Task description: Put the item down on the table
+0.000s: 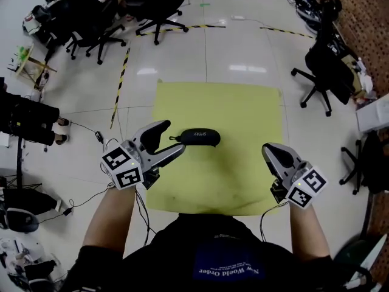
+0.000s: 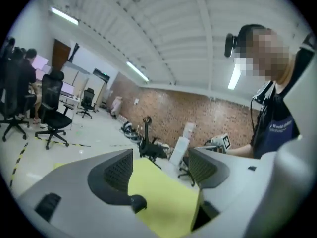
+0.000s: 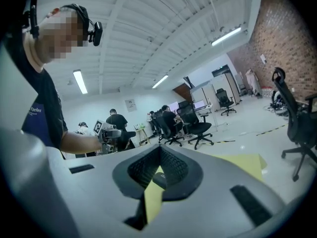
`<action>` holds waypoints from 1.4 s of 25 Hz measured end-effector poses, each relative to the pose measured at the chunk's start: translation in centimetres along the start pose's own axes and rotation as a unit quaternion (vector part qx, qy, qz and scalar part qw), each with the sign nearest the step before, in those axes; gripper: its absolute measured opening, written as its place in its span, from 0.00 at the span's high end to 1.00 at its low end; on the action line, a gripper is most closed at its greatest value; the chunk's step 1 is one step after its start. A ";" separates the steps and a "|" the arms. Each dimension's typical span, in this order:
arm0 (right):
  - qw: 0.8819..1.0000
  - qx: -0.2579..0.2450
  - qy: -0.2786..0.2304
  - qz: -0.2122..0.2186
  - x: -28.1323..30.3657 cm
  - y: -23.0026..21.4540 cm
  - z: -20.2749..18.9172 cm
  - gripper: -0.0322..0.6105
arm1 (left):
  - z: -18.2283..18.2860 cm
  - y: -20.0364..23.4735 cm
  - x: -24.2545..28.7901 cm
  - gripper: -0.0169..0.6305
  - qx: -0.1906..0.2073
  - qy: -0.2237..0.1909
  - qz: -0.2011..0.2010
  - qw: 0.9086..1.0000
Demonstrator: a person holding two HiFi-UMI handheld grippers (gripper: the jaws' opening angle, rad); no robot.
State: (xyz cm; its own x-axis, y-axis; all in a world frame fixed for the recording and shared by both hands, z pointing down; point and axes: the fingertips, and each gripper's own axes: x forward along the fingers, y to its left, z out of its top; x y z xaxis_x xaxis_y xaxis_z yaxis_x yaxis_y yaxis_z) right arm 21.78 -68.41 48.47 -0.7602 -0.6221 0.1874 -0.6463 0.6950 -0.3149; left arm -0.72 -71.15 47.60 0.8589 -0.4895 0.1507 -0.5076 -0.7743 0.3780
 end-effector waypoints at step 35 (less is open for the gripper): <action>0.999 -0.018 -0.042 -0.005 -1.7 6.2 5.6 0.97 | 3.5 -6.6 -10.1 0.97 -0.023 -0.139 0.064 0.988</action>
State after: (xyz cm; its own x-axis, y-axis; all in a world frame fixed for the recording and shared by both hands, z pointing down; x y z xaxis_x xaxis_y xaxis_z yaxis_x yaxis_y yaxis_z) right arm 19.43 -65.12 40.99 -0.7470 -0.6554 0.1116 -0.6564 0.7004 -0.2805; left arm -6.25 -62.53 40.40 0.7333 -0.6777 -0.0538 -0.6015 -0.6836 0.4133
